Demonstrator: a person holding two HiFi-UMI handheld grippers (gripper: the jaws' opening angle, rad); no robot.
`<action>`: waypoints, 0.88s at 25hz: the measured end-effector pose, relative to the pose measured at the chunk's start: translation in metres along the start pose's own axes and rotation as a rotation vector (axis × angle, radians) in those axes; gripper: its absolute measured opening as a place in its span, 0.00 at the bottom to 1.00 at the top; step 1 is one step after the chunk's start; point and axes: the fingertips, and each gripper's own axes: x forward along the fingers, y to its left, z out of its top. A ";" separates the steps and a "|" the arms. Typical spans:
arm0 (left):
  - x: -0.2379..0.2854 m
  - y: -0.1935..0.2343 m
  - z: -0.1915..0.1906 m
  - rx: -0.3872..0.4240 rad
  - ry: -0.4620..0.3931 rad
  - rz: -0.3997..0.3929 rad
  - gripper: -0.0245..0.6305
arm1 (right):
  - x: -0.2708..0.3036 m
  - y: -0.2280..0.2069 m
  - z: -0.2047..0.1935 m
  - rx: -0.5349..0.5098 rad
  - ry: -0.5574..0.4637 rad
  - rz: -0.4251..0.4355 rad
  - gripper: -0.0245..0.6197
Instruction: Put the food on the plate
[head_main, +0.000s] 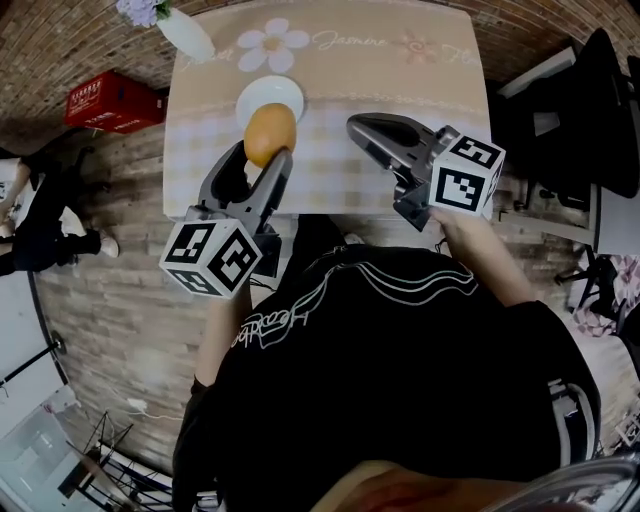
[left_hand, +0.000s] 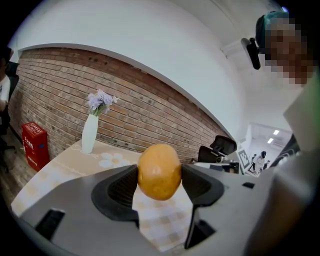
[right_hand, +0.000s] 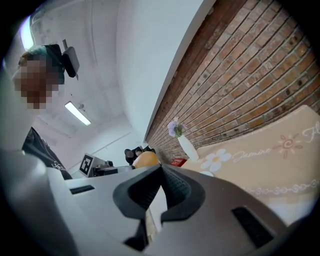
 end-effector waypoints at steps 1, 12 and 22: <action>0.005 0.004 0.001 -0.001 0.006 -0.004 0.46 | 0.003 -0.004 0.003 0.003 -0.002 -0.007 0.03; 0.054 0.056 0.002 0.013 0.109 -0.029 0.46 | 0.034 -0.044 0.017 0.018 -0.008 -0.099 0.03; 0.090 0.105 -0.022 0.069 0.211 -0.005 0.46 | 0.048 -0.074 0.005 0.115 -0.014 -0.149 0.03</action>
